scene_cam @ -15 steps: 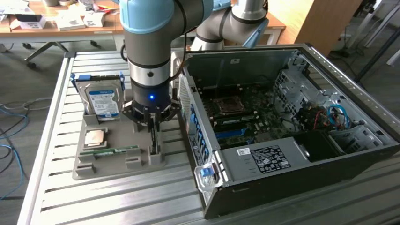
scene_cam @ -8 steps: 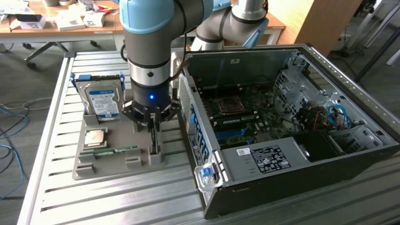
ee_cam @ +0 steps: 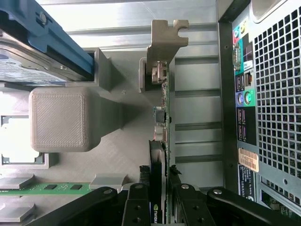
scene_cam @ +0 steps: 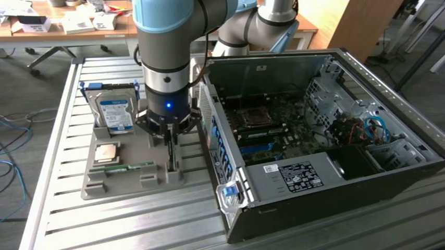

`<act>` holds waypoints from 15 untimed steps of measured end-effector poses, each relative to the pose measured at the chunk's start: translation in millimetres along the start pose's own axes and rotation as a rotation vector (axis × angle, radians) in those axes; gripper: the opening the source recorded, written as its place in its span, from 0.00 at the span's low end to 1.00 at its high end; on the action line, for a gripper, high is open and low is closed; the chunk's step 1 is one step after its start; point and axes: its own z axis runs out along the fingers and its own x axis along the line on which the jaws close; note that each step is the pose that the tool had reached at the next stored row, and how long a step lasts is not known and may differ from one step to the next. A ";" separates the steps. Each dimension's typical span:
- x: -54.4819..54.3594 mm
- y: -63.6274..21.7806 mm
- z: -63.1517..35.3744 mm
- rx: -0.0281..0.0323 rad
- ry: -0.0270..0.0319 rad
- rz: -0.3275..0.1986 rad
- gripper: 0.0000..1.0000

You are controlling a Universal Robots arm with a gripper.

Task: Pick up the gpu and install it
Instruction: 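Pick up the gpu and move the gpu toward the slot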

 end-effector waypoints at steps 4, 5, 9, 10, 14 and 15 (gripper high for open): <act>0.1 0.0 -0.2 0.0005 0.0012 -0.019 0.26; 0.1 0.0 -0.3 0.0007 0.0017 -0.026 0.26; 0.0 0.1 -1.2 0.0010 0.0024 -0.036 0.26; 0.0 0.2 -2.7 0.0008 0.0022 -0.036 0.26; 0.3 0.7 -12.8 0.0008 0.0023 -0.036 0.26; 0.3 0.9 -16.0 0.0007 0.0022 -0.036 0.26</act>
